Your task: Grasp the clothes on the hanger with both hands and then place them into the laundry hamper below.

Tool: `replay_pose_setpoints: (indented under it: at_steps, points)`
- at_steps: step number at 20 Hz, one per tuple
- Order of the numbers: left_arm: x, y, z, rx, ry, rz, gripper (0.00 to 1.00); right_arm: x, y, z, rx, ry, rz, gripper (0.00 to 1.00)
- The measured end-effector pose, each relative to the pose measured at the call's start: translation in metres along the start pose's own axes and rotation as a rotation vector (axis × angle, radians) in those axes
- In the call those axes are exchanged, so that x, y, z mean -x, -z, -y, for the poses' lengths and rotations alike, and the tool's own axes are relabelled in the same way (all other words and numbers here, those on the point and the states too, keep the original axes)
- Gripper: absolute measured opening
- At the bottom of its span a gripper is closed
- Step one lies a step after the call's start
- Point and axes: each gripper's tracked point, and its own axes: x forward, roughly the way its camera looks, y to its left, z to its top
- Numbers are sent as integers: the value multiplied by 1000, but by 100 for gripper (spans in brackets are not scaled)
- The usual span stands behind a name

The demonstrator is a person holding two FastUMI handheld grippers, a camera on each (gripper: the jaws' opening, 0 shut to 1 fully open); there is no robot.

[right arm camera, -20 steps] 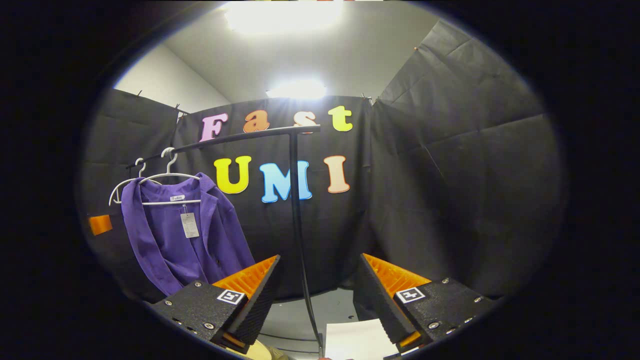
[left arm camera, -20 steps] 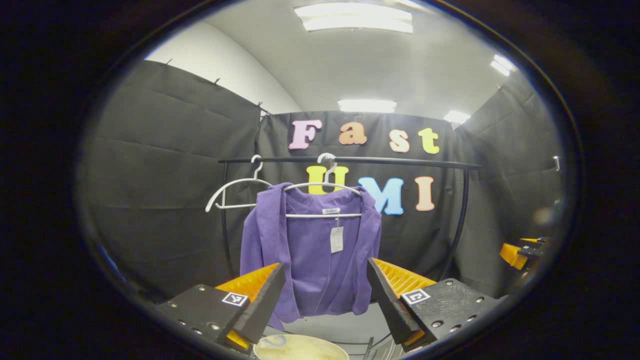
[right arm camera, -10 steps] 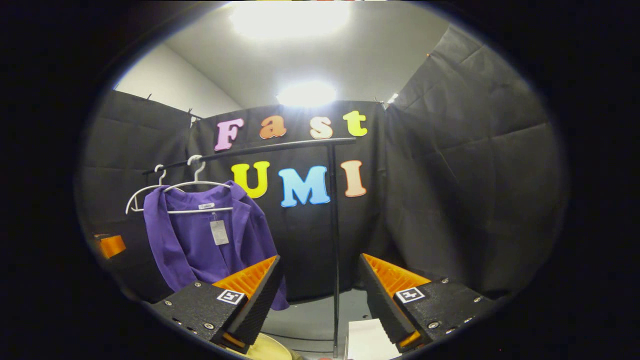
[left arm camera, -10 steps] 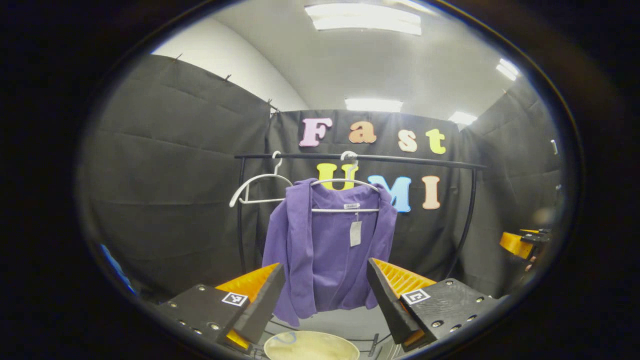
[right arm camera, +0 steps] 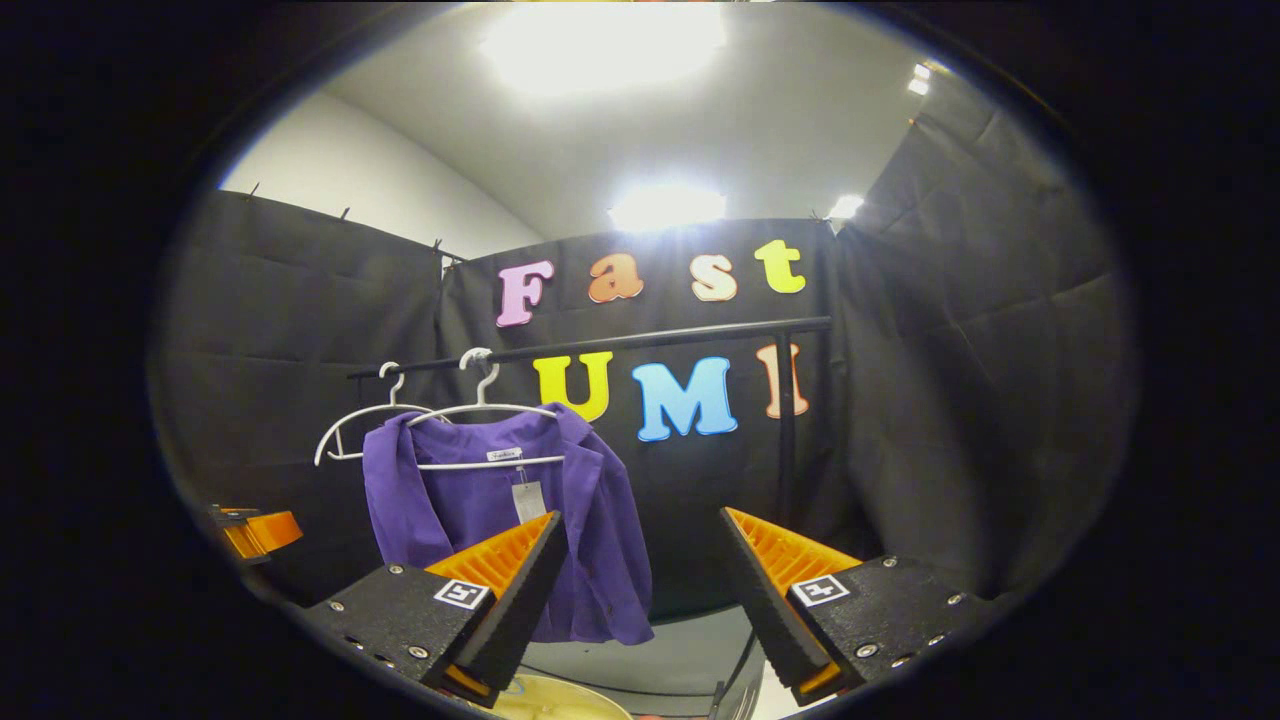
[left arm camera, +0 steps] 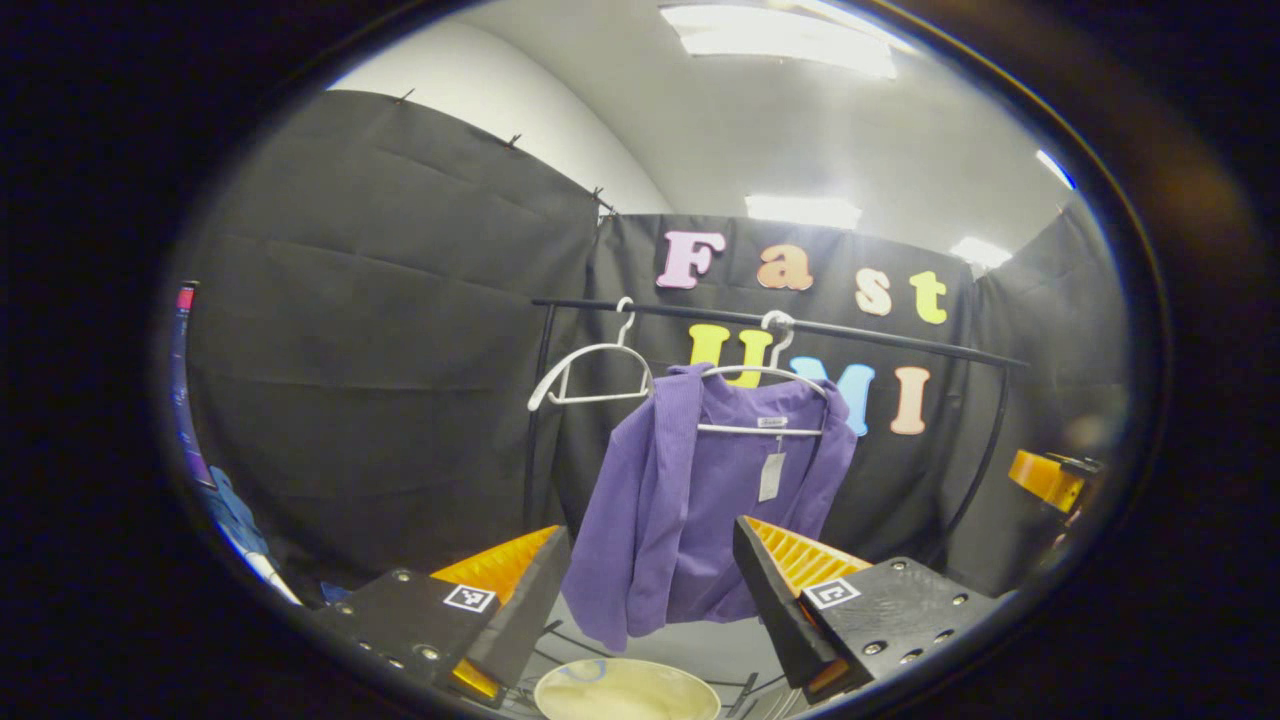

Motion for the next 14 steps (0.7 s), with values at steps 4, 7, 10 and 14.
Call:
replay_pose_setpoints:
  at_steps: [4, 7, 10, 14]
  points:
    - [-27, -8, 10, 7, 32, -17, 100, -31, -2, -21, 16, -55, 3, 93]
    - [-59, -10, 17, -20, 23, -23, 100, -68, 9, -39, -11, -103, -17, 94]
    - [-97, -3, 26, -49, -13, -41, 100, -111, 26, -49, -39, -137, -53, 94]
    - [-148, 11, 31, -71, -89, -61, 95, -172, 48, -57, -54, -171, -74, 94]
